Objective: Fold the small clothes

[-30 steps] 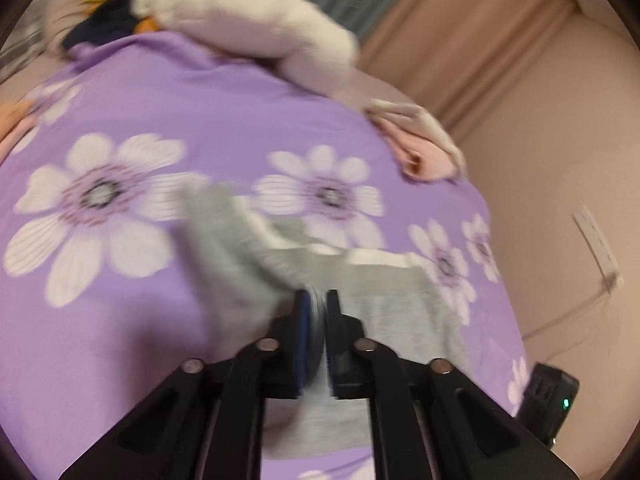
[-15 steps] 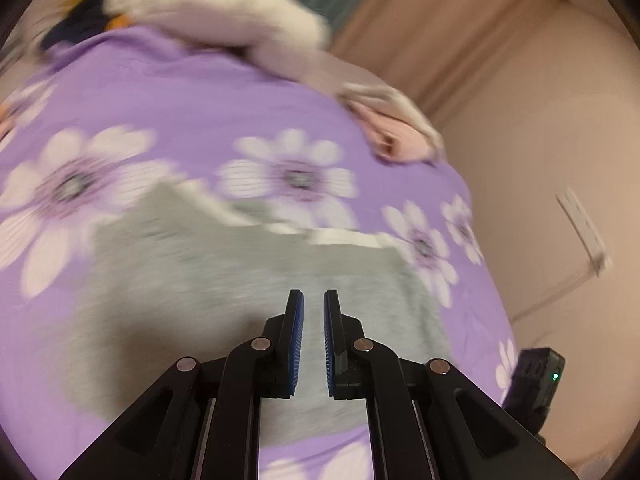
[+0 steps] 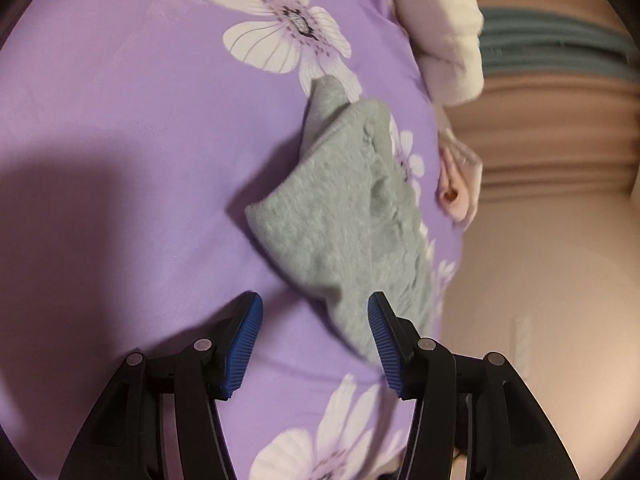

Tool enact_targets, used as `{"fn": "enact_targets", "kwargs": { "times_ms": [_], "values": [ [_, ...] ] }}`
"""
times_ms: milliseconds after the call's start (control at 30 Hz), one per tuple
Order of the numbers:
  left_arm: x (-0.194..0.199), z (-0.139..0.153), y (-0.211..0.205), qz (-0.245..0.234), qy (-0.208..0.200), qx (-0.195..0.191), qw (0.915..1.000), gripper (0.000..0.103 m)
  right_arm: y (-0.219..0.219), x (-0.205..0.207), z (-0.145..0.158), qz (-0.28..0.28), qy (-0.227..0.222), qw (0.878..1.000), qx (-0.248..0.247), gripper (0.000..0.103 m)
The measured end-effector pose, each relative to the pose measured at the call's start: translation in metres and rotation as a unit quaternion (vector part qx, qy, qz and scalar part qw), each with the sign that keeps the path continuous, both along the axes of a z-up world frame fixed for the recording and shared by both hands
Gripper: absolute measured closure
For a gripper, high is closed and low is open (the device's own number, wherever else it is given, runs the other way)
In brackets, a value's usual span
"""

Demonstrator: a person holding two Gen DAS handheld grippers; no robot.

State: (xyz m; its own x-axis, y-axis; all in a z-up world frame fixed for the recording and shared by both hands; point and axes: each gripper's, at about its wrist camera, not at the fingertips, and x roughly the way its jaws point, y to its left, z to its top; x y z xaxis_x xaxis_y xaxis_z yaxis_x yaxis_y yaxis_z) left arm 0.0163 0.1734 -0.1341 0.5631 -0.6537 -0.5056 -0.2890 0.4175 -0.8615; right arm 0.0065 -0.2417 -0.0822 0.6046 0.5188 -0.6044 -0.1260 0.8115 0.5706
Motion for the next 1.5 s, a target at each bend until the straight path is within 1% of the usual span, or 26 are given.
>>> {"fn": "enact_targets", "kwargs": {
  "times_ms": [67,100,200,367,400,433,500,600,633,700,767,800,833,867,967,1000,1033,1100,1200,1233,1267,1333,1367,1400,1433,1500],
  "values": [
    [0.009,0.0,-0.003,0.006,-0.011,-0.012,0.9998,0.05,0.003,-0.001,0.0,0.005,-0.001,1.0,-0.003,0.049],
    [0.017,0.001,-0.007,0.006,-0.017,-0.012,0.9998,0.048,0.004,-0.001,0.0,0.006,-0.001,1.0,-0.006,0.049],
    [0.037,0.0,-0.017,0.01,-0.024,-0.007,0.9996,0.048,0.003,0.0,0.0,0.005,0.0,1.0,-0.009,0.048],
    [0.075,-0.002,-0.019,0.043,-0.033,0.006,0.9985,0.048,-0.002,0.004,-0.005,-0.004,0.009,1.0,-0.013,0.048],
    [0.081,-0.002,-0.019,0.049,-0.03,0.013,0.9983,0.05,-0.002,0.004,-0.007,-0.004,0.011,1.0,-0.014,0.048],
    [0.087,0.0,-0.019,0.053,-0.025,0.021,0.9981,0.061,-0.002,0.004,-0.007,-0.004,0.012,1.0,-0.016,0.048],
    [0.095,0.006,-0.023,0.05,-0.023,0.038,0.9978,0.068,-0.003,0.004,-0.009,-0.006,0.013,1.0,-0.02,0.048],
    [0.098,0.024,-0.033,0.038,-0.034,0.085,0.9951,0.078,-0.007,0.003,-0.01,-0.006,0.013,1.0,-0.02,0.048],
    [0.099,0.032,-0.038,0.032,-0.042,0.104,0.9932,0.078,-0.007,0.003,-0.01,-0.007,0.013,1.0,-0.018,0.048],
    [0.098,0.056,-0.05,0.015,-0.071,0.153,0.9855,0.081,-0.011,0.002,-0.011,-0.01,0.013,1.0,-0.012,0.047],
    [0.099,0.085,-0.072,-0.013,-0.108,0.211,0.9713,0.084,-0.016,0.0,-0.012,-0.013,0.011,1.0,-0.006,0.047],
    [0.099,0.095,-0.082,-0.024,-0.122,0.229,0.9655,0.086,-0.019,-0.001,-0.011,-0.015,0.01,1.0,-0.004,0.047],
    [0.1,0.106,-0.095,-0.039,-0.139,0.248,0.9579,0.087,-0.022,-0.002,-0.011,-0.017,0.008,1.0,-0.001,0.047],
    [0.1,0.121,-0.115,-0.06,-0.162,0.273,0.9463,0.087,-0.025,-0.003,-0.011,-0.02,0.007,1.0,0.001,0.047],
    [0.101,0.143,-0.163,-0.108,-0.206,0.313,0.921,0.09,-0.039,-0.007,-0.008,-0.036,0.0,0.999,0.013,0.047],
    [0.102,0.147,-0.183,-0.129,-0.217,0.319,0.9136,0.09,-0.045,-0.009,-0.008,-0.043,-0.002,0.999,0.018,0.047],
    [0.101,0.146,-0.192,-0.141,-0.221,0.32,0.9105,0.09,-0.052,-0.011,-0.007,-0.052,-0.004,0.998,0.024,0.047],
    [0.101,0.144,-0.219,-0.171,-0.23,0.329,0.8999,0.09,-0.066,-0.015,-0.006,-0.067,-0.008,0.997,0.039,0.047],
    [0.092,0.134,-0.254,-0.217,-0.243,0.352,0.8772,0.09,-0.083,-0.018,-0.006,-0.084,-0.009,0.994,0.063,0.044],
    [0.091,0.129,-0.261,-0.23,-0.242,0.358,0.8723,0.09,-0.09,-0.019,-0.008,-0.09,-0.008,0.993,0.077,0.043],
    [0.09,0.121,-0.269,-0.245,-0.236,0.363,0.8676,0.09,-0.093,-0.019,-0.008,-0.092,-0.008,0.992,0.088,0.042],
    [0.094,0.1,-0.279,-0.272,-0.214,0.371,0.8619,0.09,-0.101,-0.018,-0.01,-0.092,-0.009,0.988,0.12,0.042],
    [0.095,0.09,-0.281,-0.276,-0.201,0.381,0.8592,0.09,-0.102,-0.018,-0.011,-0.089,-0.011,0.987,0.133,0.039],
    [0.091,0.082,-0.279,-0.277,-0.192,0.386,0.8586,0.09,-0.101,-0.014,-0.011,-0.083,-0.01,0.985,0.149,0.034],
    [0.094,0.074,-0.278,-0.28,-0.178,0.387,0.8602,0.089,-0.1,-0.009,-0.011,-0.075,-0.006,0.983,0.166,0.034],
    [0.091,0.069,-0.274,-0.277,-0.17,0.377,0.8675,0.088,-0.095,0.0,-0.009,-0.06,-0.003,0.982,0.177,0.031]
  ]
}}
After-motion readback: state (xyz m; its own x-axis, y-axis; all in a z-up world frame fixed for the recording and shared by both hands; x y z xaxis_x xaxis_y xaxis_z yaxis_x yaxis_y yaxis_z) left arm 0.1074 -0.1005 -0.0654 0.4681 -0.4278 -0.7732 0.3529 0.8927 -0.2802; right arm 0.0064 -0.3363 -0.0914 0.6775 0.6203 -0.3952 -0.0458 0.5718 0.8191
